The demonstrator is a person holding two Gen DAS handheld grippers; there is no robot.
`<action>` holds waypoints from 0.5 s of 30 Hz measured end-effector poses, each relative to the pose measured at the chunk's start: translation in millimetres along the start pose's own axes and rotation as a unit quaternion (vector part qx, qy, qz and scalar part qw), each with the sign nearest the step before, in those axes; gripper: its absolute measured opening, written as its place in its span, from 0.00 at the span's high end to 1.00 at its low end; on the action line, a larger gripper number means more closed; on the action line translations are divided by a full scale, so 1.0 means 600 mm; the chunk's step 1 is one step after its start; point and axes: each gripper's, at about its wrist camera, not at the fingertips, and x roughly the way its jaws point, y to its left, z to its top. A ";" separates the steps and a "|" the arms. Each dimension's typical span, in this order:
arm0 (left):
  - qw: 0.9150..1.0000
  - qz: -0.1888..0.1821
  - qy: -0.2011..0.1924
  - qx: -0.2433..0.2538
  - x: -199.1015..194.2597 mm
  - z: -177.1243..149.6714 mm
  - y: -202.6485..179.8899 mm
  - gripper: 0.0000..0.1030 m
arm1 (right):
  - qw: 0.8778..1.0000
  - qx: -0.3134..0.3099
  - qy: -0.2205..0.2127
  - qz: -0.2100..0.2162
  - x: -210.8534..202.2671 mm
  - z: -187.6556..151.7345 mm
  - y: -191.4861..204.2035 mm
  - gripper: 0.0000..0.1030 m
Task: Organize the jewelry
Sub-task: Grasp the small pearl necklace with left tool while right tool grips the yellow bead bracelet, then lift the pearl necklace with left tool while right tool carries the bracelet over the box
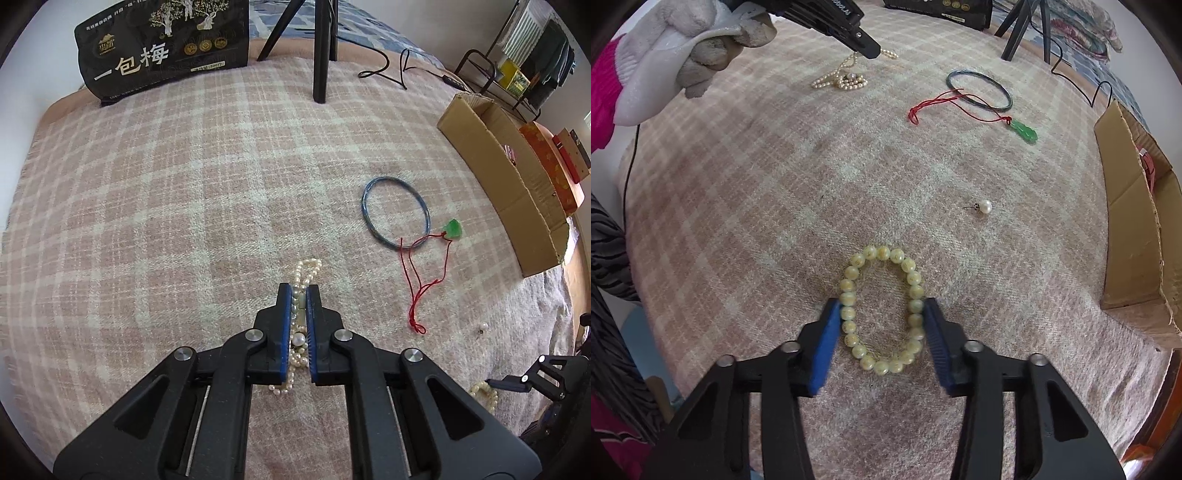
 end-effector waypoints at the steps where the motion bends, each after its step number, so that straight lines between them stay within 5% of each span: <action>1: 1.000 -0.001 -0.003 0.000 -0.003 0.001 -0.002 0.95 | 1.000 0.002 -0.001 0.002 -0.001 0.000 -0.001 0.73; 4: 1.000 -0.001 -0.012 -0.005 -0.015 -0.001 0.004 0.95 | 1.000 0.006 -0.001 0.008 -0.002 -0.002 -0.006 0.87; 15: 0.998 -0.013 -0.046 -0.029 -0.062 0.002 0.024 0.95 | 1.000 -0.002 -0.022 -0.009 -0.020 0.001 0.005 0.88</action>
